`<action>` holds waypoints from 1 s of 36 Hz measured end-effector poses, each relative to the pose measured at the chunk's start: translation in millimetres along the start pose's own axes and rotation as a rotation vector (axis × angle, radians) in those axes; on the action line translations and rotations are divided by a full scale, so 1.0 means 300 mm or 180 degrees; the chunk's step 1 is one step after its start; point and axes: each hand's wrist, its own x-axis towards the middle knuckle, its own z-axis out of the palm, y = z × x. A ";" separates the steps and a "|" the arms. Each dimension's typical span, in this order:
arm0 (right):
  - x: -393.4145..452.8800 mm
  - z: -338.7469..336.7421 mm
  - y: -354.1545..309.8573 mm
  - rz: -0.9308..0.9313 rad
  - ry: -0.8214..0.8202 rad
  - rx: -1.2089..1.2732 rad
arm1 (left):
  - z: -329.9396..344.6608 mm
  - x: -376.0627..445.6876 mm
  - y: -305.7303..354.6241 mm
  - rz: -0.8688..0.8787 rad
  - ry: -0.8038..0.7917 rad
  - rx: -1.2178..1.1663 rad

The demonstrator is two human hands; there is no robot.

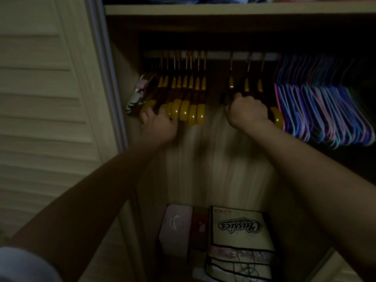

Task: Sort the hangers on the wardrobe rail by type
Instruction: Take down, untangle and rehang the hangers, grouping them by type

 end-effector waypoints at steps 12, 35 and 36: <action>-0.028 0.004 -0.013 0.0058 -0.0253 0.0088 | -0.041 0.119 0.005 -0.0582 -0.0020 -0.0094; -0.029 -0.009 0.093 0.0284 -0.0360 -0.0007 | 0.083 0.151 0.119 -0.0065 -0.0354 -0.0720; -0.027 -0.007 0.098 0.0312 -0.0370 0.0012 | 0.093 0.156 0.126 -0.0029 -0.0356 -0.0730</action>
